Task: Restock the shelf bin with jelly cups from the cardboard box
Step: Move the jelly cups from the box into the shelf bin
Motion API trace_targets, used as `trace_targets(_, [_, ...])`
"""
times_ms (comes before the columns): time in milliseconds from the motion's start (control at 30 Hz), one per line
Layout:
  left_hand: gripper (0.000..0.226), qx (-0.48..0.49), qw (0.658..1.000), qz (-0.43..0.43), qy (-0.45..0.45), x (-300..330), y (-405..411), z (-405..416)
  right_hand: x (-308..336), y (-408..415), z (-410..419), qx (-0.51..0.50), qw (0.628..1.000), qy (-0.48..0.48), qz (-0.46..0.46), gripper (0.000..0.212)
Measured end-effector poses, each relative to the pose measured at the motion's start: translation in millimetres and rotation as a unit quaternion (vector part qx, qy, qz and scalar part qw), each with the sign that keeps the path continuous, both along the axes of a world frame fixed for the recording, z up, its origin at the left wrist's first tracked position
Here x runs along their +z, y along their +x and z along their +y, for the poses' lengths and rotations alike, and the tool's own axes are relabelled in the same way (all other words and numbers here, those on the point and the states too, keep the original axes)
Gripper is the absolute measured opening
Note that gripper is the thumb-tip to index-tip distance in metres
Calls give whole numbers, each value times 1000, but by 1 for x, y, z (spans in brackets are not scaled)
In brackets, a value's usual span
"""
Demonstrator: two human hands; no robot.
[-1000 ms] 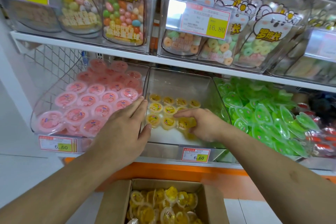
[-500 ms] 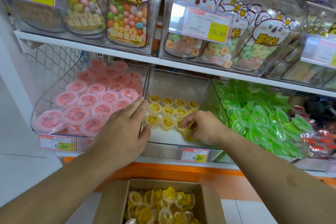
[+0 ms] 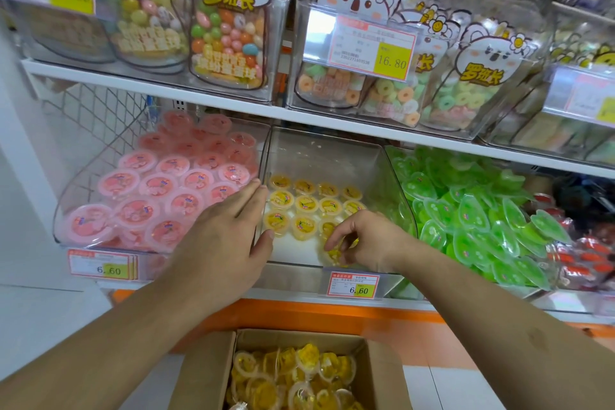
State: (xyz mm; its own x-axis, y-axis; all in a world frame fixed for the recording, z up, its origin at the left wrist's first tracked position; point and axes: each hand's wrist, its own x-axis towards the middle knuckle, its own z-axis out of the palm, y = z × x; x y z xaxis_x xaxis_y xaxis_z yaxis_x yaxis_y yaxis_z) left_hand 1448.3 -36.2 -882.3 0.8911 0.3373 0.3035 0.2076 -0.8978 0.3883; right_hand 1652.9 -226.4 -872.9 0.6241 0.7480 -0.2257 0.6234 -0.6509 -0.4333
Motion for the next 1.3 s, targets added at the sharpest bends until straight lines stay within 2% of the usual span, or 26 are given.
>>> trace_targets(233, [70, -2, 1000, -7, 7, -1, 0, 0, -4, 4, 5, 29, 998, -29, -37, 34])
trace_targets(533, [69, -1, 1000, -9, 16, 0, -2, -2, -12, 7, 19, 99, 995, 3, -29, 42])
trace_targets(633, [69, 0, 1000, -5, 18, 0, -1, -2, -13, 10, 19, 100, 995, 10, -25, 44])
trace_targets(900, [68, 5, 1000, -3, 21, 1, -1, -4, -13, 11, 12, 90, 992, -14, -86, 34])
trace_targets(1067, [70, 2, 1000, -3, 17, 2, -2, -4, -17, 9, 16, 88, 995, 15, -51, 34])
trace_targets(1300, [70, 11, 1000, -1, 26, 4, -3, -5, -21, -8, 53, 130, 989, 49, -53, 38])
